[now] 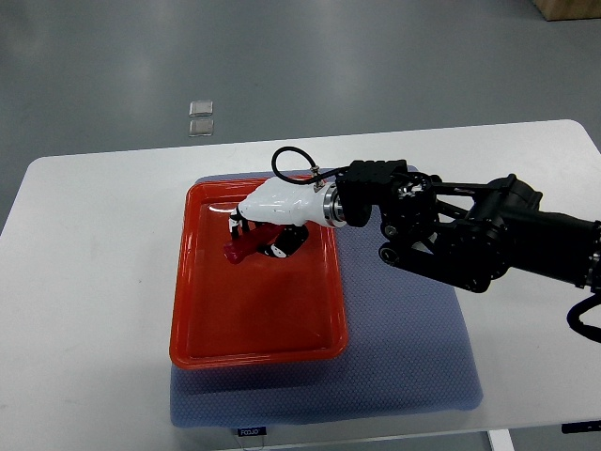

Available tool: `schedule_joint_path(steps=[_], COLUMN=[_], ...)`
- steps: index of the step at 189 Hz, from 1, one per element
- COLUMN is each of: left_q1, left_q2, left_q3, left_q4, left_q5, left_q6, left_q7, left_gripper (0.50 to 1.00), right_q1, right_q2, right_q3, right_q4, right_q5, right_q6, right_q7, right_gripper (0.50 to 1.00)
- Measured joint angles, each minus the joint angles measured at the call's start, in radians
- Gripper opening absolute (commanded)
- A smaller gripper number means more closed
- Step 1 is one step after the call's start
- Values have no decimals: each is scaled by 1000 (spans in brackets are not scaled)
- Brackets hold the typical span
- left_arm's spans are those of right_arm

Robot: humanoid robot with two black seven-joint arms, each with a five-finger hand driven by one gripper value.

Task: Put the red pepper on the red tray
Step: 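Lift the pepper and carry it over the red tray, then lower the pepper into the tray and open the right hand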

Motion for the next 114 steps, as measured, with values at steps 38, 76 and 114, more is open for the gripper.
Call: schedule_joint_path(steps=[38,76,114], left_q1=[0,0,0], left_q2=[0,0,0], left_q3=[0,0,0], left_q4=[0,0,0], left_q5=[0,0,0], left_q6=[0,0,0], left_q7=[0,0,0], left_gripper=[1000,1000,1000], right_q1=[-23,-44,-55], right_q2=[41,63,64], right_q3=[-37,-40,-33], right_q4=[-44,-76,-80], right_q5=[-30,-59,-62], right_q6=[-8,-38,-64], right_q7=[-3,-4,-4], right_gripper=[576,774,825])
